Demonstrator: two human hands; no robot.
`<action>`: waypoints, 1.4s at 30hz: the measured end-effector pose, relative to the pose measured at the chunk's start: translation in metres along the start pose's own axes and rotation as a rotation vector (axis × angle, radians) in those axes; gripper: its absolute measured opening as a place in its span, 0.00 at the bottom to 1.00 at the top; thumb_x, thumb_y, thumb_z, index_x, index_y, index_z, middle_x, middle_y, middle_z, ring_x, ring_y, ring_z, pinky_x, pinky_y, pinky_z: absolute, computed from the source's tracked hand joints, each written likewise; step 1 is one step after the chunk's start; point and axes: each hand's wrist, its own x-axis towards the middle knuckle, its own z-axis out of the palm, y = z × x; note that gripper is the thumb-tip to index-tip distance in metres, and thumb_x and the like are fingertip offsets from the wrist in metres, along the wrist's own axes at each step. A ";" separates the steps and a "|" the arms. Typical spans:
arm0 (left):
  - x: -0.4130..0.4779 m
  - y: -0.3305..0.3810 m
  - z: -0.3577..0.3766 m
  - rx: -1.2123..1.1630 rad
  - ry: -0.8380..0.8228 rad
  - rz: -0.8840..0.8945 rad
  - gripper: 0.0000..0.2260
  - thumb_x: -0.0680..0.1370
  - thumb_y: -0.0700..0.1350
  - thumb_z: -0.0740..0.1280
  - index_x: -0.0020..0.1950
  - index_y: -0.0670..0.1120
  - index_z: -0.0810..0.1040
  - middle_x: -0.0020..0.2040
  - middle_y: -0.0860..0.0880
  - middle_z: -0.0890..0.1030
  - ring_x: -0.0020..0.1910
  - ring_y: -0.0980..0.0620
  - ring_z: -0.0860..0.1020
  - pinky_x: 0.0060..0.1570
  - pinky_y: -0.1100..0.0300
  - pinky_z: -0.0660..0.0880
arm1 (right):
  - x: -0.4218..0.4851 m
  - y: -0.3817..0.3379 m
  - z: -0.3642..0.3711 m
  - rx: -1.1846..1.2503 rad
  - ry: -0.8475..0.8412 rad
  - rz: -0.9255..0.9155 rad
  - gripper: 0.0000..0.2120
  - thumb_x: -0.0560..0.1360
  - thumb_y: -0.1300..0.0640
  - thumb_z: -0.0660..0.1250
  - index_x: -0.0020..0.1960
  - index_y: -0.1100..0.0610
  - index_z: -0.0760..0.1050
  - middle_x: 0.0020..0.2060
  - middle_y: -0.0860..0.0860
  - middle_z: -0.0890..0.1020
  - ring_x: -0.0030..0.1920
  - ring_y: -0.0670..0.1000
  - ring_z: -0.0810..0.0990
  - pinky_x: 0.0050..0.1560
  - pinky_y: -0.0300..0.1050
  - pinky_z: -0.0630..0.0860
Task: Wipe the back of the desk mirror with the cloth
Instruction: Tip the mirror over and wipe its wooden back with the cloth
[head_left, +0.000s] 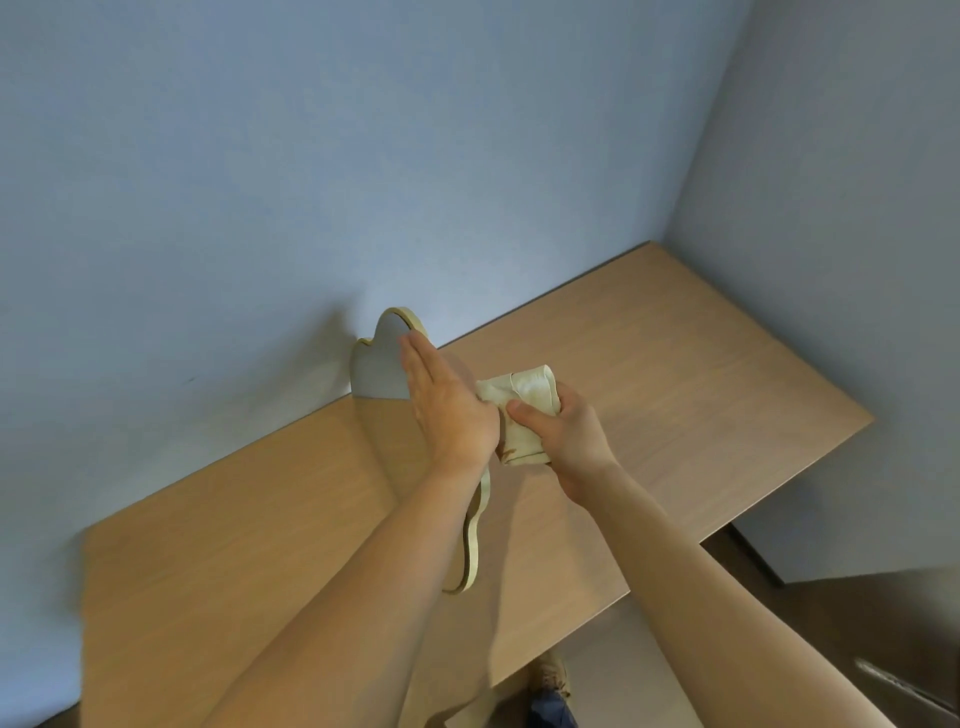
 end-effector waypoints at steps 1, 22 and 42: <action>0.000 0.001 -0.001 -0.025 0.001 -0.013 0.46 0.76 0.26 0.64 0.86 0.40 0.40 0.87 0.42 0.42 0.86 0.44 0.46 0.81 0.48 0.60 | 0.001 0.002 0.002 0.006 -0.006 0.003 0.09 0.75 0.60 0.75 0.55 0.58 0.82 0.50 0.59 0.88 0.51 0.60 0.87 0.55 0.66 0.83; -0.023 -0.123 -0.148 -0.568 0.046 -0.145 0.45 0.73 0.19 0.58 0.86 0.50 0.57 0.78 0.49 0.75 0.74 0.50 0.76 0.75 0.41 0.72 | -0.070 0.049 0.124 -0.053 -0.259 0.040 0.11 0.73 0.57 0.78 0.54 0.53 0.83 0.47 0.51 0.89 0.49 0.51 0.88 0.51 0.53 0.86; -0.050 -0.281 -0.178 -1.248 0.006 -0.497 0.34 0.77 0.24 0.62 0.76 0.52 0.75 0.73 0.41 0.79 0.71 0.35 0.78 0.69 0.32 0.74 | -0.107 0.164 0.246 -0.862 -0.174 -0.212 0.17 0.81 0.38 0.61 0.50 0.52 0.62 0.45 0.49 0.76 0.41 0.56 0.80 0.35 0.51 0.76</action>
